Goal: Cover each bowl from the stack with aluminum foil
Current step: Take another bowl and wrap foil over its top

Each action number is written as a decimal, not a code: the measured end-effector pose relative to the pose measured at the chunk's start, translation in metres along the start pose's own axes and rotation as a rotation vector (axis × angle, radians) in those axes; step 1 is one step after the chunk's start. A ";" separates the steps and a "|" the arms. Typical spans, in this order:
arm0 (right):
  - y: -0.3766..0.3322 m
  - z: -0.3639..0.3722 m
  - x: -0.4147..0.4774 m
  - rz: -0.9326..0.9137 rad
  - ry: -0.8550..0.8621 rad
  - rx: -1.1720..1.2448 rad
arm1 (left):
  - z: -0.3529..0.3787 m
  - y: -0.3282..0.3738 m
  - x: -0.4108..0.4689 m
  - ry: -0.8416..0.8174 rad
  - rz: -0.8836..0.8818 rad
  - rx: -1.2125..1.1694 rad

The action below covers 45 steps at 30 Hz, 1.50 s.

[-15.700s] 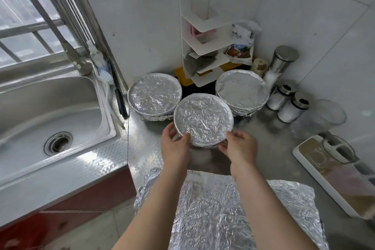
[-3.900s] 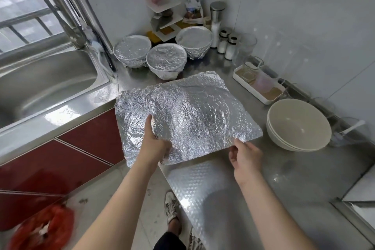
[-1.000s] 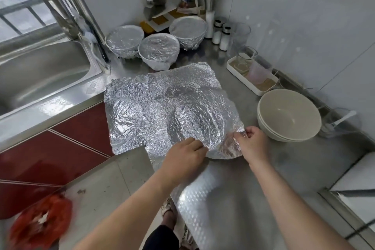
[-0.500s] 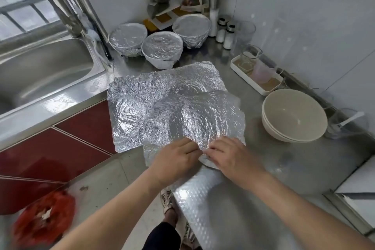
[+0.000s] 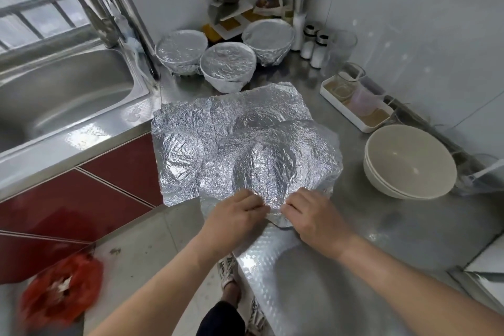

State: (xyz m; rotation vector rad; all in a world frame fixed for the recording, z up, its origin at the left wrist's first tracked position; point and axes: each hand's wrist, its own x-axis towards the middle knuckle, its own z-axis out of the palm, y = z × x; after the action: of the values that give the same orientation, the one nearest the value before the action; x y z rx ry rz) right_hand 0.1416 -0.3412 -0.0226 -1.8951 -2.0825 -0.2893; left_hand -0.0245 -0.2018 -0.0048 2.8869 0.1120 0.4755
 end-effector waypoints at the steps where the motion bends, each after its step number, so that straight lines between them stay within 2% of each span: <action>1: -0.001 0.000 0.001 0.005 0.008 -0.002 | 0.001 -0.002 -0.001 -0.008 0.010 0.001; 6: -0.002 -0.008 0.008 0.030 -0.052 0.107 | 0.000 -0.014 -0.005 -0.094 -0.040 -0.007; 10: 0.011 -0.020 0.008 0.150 -0.030 0.238 | -0.008 -0.016 -0.007 -0.044 -0.169 -0.047; 14: 0.018 -0.009 0.002 0.125 -0.072 0.280 | -0.004 0.004 0.003 -0.069 -0.140 -0.115; 19: 0.018 0.001 -0.003 0.058 -0.058 0.260 | 0.009 0.006 0.007 -0.042 -0.166 -0.158; 24: 0.012 0.002 -0.003 0.001 -0.038 0.128 | 0.015 0.006 0.003 -0.023 -0.185 -0.173; 31: -0.012 0.002 0.007 0.112 0.114 -0.007 | 0.010 -0.005 0.003 0.087 -0.132 -0.112; 34: -0.030 0.006 0.013 0.185 0.113 -0.003 | 0.008 -0.014 -0.003 0.111 -0.143 -0.073; 38: -0.038 0.010 0.022 0.266 0.029 0.160 | 0.007 -0.022 -0.008 0.088 -0.212 -0.058; 41: -0.031 0.002 0.023 0.380 0.053 0.366 | 0.002 -0.020 -0.006 0.079 -0.281 -0.087; 45: -0.017 -0.004 0.020 0.422 0.052 0.413 | -0.005 -0.008 -0.003 0.047 -0.203 -0.150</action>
State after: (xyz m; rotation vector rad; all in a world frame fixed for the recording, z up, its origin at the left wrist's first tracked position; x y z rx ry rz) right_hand 0.1231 -0.3254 -0.0105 -1.9684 -1.5074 0.1746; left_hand -0.0290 -0.1935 -0.0029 2.6821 0.3578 0.4917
